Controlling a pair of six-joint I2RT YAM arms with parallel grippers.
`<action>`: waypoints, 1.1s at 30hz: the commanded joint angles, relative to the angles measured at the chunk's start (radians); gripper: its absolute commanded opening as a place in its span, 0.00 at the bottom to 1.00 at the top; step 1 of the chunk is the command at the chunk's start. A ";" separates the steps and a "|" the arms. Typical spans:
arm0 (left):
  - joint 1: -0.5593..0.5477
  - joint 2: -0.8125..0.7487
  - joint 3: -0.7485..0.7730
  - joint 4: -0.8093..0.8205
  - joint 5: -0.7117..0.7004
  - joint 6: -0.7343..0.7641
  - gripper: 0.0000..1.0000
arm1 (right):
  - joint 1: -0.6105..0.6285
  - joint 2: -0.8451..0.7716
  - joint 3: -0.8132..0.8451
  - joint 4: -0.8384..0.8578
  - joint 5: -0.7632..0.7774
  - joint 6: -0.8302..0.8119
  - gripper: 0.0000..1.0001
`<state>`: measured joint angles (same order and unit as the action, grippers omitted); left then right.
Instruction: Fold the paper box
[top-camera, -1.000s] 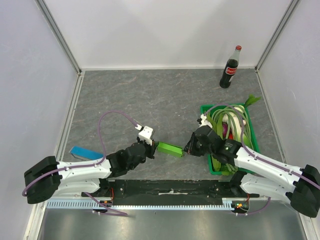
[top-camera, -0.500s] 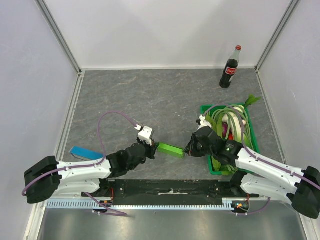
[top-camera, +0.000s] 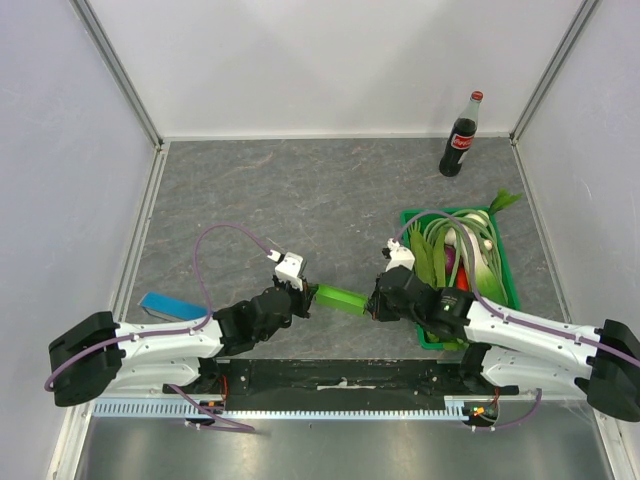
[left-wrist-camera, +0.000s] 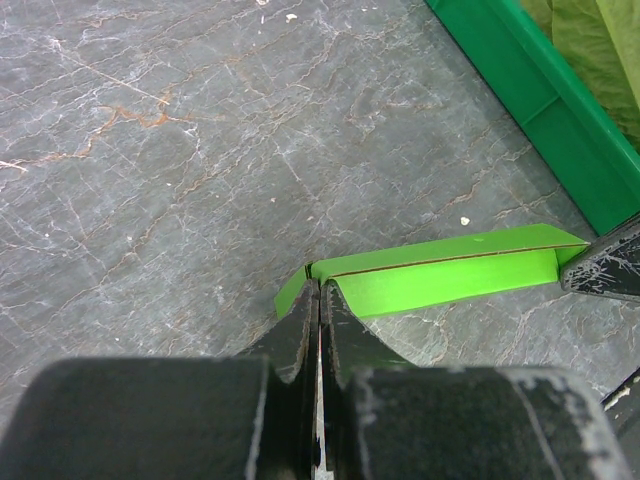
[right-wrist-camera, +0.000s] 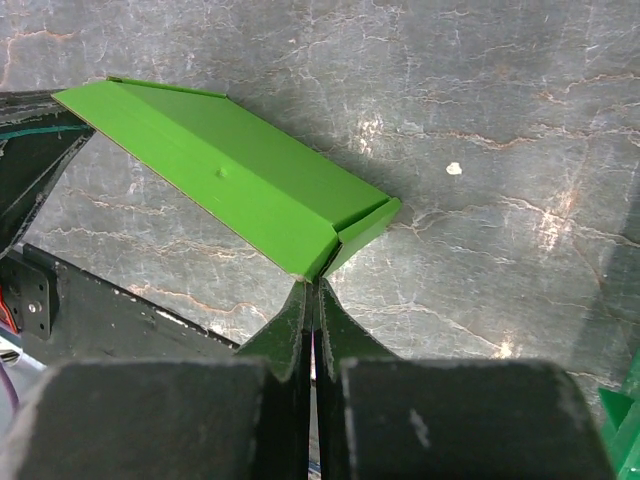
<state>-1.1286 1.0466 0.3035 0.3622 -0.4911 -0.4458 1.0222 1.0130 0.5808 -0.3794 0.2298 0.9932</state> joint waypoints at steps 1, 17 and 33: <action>-0.007 0.013 -0.040 -0.069 -0.024 -0.039 0.02 | 0.010 0.021 -0.038 -0.177 0.079 -0.036 0.00; -0.016 0.003 -0.056 -0.071 -0.044 -0.039 0.02 | 0.004 -0.080 0.122 -0.158 -0.055 -0.253 0.60; -0.023 -0.003 -0.052 -0.071 -0.053 -0.028 0.02 | 0.179 0.151 0.150 0.198 0.147 -0.916 0.79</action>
<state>-1.1412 1.0229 0.2752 0.3794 -0.5236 -0.4583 1.1568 1.1931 0.7731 -0.3676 0.2760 0.2443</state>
